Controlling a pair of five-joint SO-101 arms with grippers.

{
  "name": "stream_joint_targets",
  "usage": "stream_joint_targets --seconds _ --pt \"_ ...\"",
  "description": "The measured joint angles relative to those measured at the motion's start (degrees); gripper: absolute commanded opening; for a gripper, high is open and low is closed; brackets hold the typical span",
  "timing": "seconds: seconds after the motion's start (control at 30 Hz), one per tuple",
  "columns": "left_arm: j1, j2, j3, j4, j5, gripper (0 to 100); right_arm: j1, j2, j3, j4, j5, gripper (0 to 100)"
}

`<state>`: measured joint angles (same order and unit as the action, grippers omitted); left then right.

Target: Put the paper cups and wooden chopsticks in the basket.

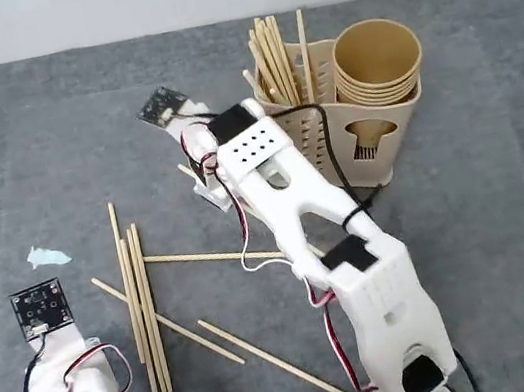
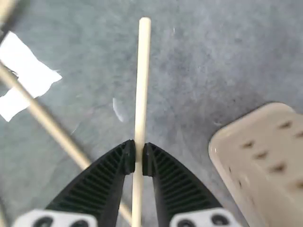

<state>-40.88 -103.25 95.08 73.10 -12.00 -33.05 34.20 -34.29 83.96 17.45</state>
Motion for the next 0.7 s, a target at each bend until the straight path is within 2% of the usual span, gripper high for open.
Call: stream_joint_targets --seconds 0.23,0.37,0.7 --pt "0.0 0.0 0.0 0.0 0.0 2 -4.6 -12.5 0.0 10.4 0.0 0.8" --pt "0.0 0.0 0.0 0.0 0.0 2 -8.4 -20.1 0.0 15.6 -2.4 0.8" --pt "0.0 0.0 0.0 0.0 0.0 2 -10.6 -40.9 0.9 16.4 -6.2 0.8"
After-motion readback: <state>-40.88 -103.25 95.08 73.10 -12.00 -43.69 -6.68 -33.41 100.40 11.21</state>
